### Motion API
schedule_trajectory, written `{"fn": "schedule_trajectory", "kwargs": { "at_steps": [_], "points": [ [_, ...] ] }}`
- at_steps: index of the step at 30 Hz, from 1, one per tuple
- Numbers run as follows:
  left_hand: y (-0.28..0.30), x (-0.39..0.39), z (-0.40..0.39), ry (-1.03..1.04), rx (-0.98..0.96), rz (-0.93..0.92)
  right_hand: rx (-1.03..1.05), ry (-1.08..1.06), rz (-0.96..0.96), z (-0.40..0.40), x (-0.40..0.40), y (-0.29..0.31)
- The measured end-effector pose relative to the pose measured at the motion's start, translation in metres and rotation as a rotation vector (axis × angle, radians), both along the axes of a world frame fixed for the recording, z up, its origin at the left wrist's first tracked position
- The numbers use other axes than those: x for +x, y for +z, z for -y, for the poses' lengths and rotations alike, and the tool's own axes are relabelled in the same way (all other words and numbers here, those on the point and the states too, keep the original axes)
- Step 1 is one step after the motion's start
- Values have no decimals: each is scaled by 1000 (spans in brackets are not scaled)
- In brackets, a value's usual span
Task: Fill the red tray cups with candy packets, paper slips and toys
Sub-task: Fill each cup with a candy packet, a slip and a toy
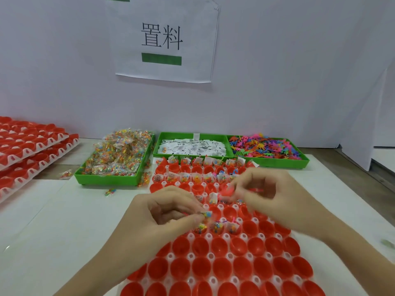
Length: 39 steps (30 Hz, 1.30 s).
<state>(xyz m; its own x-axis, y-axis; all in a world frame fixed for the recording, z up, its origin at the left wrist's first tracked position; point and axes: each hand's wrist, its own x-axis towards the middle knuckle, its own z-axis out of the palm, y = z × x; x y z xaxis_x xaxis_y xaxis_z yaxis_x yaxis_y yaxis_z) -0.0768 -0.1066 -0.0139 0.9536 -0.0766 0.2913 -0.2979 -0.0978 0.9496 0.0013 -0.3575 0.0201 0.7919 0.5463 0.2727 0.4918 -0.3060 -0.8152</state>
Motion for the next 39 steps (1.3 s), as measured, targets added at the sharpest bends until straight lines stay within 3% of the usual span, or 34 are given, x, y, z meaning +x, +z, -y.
{"fn": "schedule_trajectory", "kwargs": {
  "at_steps": [4,16,27,30,34,39],
  "points": [
    [0,-4,7,-75,90,72,-142,109,113,-7,-40,-13],
    [0,-5,14,-39,30,-34,110,-18,-25,-1,-38,-26],
    [19,20,46,-53,99,2,138,-78,102,16,-30,-17],
    [22,32,58,-41,168,23,46,-108,120,26,-22,-15],
    [22,49,72,-39,394,133,-67,-148,104,38,-13,-16],
    [13,56,78,-80,591,124,-131,-63,-99,48,-7,-16]
  ]
}}
